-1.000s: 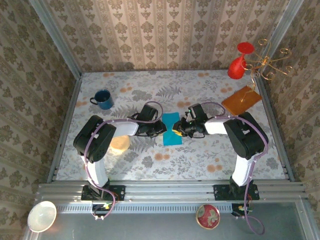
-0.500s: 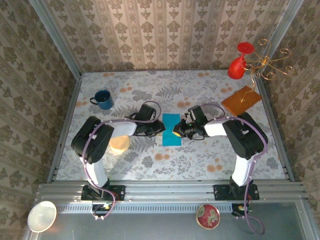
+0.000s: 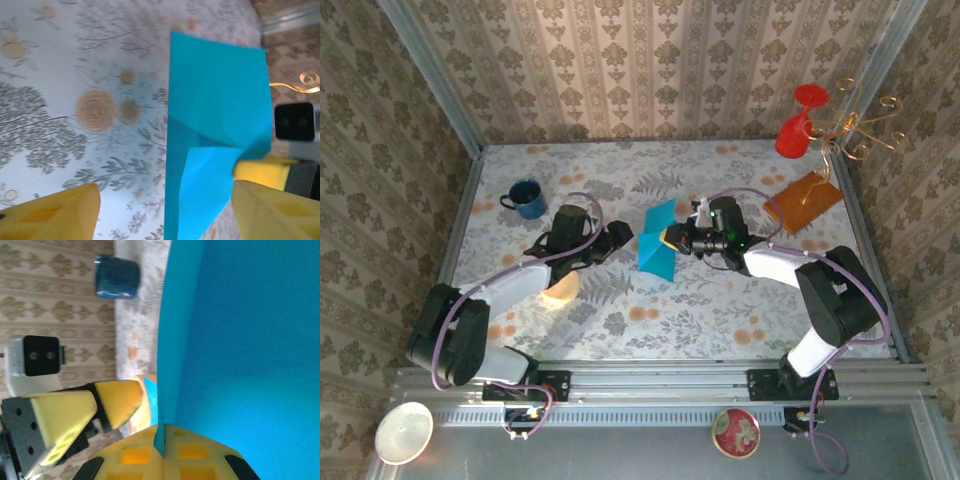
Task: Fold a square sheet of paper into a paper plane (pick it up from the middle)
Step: Turn over the paper at the center of the table.
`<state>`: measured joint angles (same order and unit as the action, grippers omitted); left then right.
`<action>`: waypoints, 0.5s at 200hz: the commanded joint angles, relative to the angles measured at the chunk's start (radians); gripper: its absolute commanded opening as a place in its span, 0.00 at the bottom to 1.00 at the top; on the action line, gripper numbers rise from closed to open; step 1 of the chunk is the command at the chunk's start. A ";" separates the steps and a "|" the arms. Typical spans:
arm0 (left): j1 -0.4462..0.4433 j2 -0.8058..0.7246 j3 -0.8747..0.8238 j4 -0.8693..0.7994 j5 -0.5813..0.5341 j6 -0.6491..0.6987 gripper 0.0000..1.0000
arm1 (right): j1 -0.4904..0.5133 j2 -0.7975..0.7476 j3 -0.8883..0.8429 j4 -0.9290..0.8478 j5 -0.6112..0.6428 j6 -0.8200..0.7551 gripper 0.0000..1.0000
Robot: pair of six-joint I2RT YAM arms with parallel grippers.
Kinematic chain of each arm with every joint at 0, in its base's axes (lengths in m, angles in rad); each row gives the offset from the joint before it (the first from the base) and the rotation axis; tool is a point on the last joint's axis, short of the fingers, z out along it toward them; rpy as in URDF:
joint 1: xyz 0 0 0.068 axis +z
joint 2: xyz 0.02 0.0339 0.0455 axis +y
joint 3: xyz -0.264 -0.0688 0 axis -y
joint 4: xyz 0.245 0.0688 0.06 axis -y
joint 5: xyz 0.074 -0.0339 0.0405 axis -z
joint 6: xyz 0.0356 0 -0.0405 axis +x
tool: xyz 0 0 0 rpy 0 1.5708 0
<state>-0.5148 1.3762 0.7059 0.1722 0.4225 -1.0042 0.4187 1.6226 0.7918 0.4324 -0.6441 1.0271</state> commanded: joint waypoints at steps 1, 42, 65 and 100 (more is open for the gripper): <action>0.001 -0.042 -0.017 0.143 0.106 -0.017 0.81 | -0.005 -0.036 0.049 0.124 -0.116 0.037 0.07; 0.000 -0.036 -0.026 0.337 0.205 -0.100 0.88 | -0.004 -0.044 0.076 0.226 -0.188 0.121 0.08; -0.005 -0.024 -0.009 0.341 0.214 -0.099 0.84 | -0.005 -0.039 0.075 0.276 -0.205 0.167 0.09; -0.005 -0.020 -0.002 0.369 0.261 -0.112 0.69 | -0.008 -0.033 0.071 0.292 -0.207 0.182 0.09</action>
<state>-0.5163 1.3506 0.6849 0.4759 0.6281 -1.1015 0.4160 1.6035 0.8494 0.6720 -0.8158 1.1801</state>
